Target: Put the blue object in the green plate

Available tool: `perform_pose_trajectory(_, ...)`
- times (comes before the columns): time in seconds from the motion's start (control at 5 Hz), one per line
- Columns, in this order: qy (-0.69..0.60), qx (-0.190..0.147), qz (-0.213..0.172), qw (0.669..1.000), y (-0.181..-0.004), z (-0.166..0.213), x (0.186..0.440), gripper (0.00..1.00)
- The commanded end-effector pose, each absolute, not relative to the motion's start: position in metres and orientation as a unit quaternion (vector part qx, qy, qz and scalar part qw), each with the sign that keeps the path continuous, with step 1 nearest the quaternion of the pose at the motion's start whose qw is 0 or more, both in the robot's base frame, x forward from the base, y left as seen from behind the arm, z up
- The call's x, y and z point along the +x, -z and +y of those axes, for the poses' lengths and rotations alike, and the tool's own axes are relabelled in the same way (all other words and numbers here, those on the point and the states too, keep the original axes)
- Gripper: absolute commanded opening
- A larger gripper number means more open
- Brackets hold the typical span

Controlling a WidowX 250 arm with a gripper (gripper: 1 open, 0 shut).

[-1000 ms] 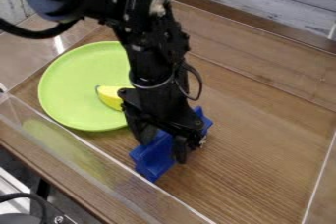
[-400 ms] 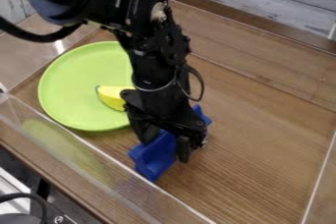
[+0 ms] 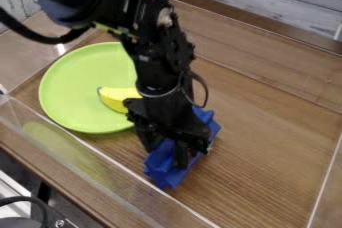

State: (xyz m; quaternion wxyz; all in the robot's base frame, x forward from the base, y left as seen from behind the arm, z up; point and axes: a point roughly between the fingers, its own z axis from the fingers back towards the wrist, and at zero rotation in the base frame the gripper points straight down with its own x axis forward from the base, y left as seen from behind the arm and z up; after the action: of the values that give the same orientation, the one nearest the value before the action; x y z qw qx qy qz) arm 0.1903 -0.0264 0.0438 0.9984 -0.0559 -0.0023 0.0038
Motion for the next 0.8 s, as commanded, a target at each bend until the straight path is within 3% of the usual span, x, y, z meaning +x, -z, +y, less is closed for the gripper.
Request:
perform_pose_trajectory(0.0,-0.007,-0.058,-0.025,0.998,-0.0559,-0.0256,0.2007,0.0)
perform_pose_trajectory(0.6,-0.011,-0.061,-0.029,0.998,-0.0636,-0.0234,0.2041,0.0)
